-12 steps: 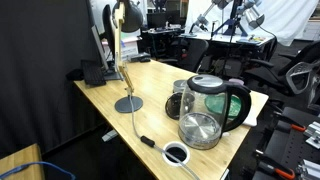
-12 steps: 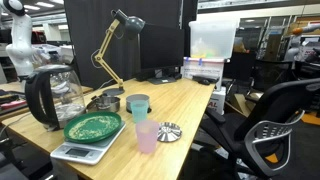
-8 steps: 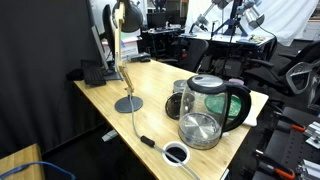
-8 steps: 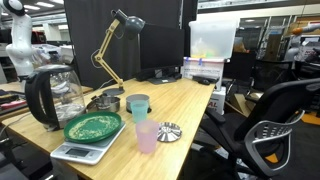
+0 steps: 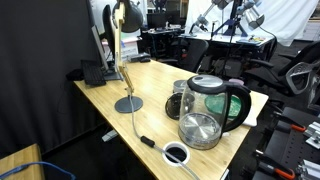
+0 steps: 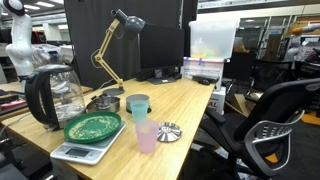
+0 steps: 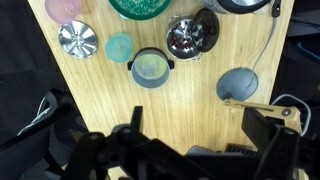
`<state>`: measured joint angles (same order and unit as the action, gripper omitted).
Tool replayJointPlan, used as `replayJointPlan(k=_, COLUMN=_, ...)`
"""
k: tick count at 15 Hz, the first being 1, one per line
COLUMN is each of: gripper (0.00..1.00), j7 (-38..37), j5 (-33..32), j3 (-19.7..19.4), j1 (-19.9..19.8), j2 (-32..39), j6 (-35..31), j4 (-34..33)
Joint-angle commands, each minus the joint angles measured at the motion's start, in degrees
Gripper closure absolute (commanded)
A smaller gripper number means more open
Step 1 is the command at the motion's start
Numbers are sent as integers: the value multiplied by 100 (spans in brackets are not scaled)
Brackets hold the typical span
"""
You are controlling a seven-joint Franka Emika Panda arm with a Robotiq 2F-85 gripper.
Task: Pick the black lid and put it on the grey pot
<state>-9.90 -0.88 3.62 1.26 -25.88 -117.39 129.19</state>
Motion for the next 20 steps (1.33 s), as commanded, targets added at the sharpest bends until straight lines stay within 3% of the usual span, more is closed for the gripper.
replayJointPlan(k=1, gripper=0, j7=134, j5=-305, j3=304, j1=119, j2=210, j6=-255, j4=121)
replayJointPlan(k=6, gripper=0, j7=33, j5=-871, j3=821, j1=448, j2=647, j6=-592, j4=340)
replayJointPlan(k=7, gripper=0, j7=-32, j5=-693, j3=771, j1=482, j2=587, j6=-367, j4=294)
replayJointPlan(k=17, gripper=0, j7=-27, j5=-800, j3=790, j1=497, j2=664, j6=-481, j4=318)
replayJointPlan(k=20, gripper=0, j7=-296, j5=-1066, j3=957, j1=479, j2=942, j6=-659, j4=305)
